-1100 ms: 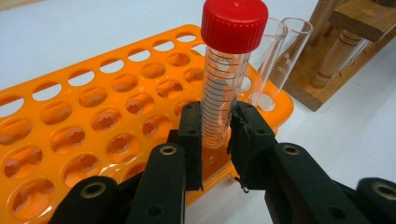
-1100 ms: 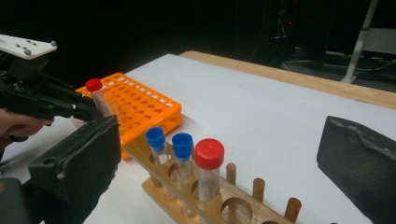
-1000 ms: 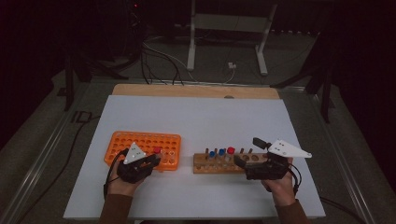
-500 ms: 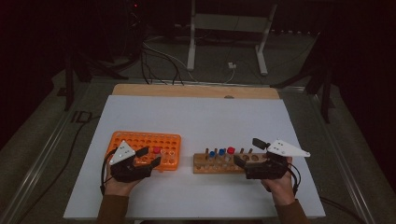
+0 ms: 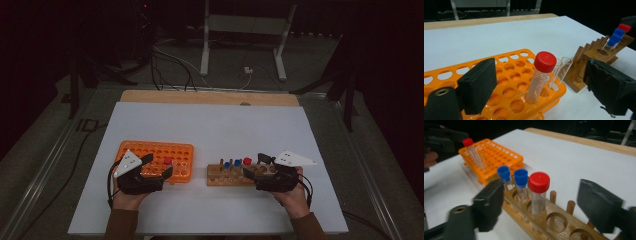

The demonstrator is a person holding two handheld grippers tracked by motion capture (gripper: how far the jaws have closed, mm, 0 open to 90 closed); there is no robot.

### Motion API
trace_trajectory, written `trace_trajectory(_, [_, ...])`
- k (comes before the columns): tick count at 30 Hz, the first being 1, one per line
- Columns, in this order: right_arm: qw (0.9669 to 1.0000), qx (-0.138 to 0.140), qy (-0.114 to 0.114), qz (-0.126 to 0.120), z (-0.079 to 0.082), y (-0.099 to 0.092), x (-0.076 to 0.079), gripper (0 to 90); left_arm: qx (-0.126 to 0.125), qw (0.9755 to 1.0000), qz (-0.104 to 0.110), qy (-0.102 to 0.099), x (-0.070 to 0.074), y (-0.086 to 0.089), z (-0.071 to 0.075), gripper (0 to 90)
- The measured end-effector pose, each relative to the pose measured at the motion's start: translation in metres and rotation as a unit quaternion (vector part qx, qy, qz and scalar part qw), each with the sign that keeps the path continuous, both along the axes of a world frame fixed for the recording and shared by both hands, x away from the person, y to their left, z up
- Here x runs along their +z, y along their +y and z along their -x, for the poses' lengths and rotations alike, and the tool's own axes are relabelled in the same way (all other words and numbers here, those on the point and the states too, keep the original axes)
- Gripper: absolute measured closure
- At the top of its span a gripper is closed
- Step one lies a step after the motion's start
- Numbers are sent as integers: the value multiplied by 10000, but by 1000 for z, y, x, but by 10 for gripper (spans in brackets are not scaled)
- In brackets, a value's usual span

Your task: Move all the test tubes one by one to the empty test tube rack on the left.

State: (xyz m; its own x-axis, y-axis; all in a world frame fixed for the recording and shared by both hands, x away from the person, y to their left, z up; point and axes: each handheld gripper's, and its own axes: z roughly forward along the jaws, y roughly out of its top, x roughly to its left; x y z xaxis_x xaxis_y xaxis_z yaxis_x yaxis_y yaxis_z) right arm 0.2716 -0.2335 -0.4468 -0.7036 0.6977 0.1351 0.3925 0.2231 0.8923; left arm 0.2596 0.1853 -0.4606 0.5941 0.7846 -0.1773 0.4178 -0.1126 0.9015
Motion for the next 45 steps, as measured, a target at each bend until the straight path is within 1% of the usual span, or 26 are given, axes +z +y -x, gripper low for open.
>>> trace_trajectory(2, [10000,61,27,48,-2,2,-4,356,11,10000,31,-19,1,-1,0,77])
trace_trajectory(4, [9998,70,14,180,-3,5,-8,435,28,10000,46,-51,2,-1,1,42])
trace_trajectory(5, [9998,80,19,198,-4,6,-10,479,35,10000,51,-65,2,-1,1,30])
trace_trajectory(8, [9996,90,3,250,-6,10,-13,572,92,9999,77,-92,3,-1,1,17])
trace_trajectory(9, [9996,106,14,245,-6,10,-13,598,112,9999,77,-97,3,-1,2,17])
trace_trajectory(13, [9996,114,11,268,-7,13,-16,644,134,9998,97,-111,3,-1,2,17])
trace_trajectory(18, [9996,46,16,294,-7,15,-18,733,129,9999,37,-94,3,-2,1,17])
trace_trajectory(25, [9997,42,4,227,-7,14,-17,740,119,9999,-2,-77,2,-3,1,17])
trace_trajectory(32, [9999,-16,-128,77,-4,10,-9,740,116,9999,23,-97,3,-3,1,17])
trace_trajectory(35, [9997,-36,-222,18,-2,7,-3,740,130,9999,29,-109,3,-3,1,17])
trace_trajectory(40, [9992,-91,-348,-156,1,1,8,740,153,9997,33,-208,7,-5,3,17])
trace_trajectory(45, [9978,-135,-579,-288,8,-4,25,740,236,9986,-132,-444,11,-9,6,20])
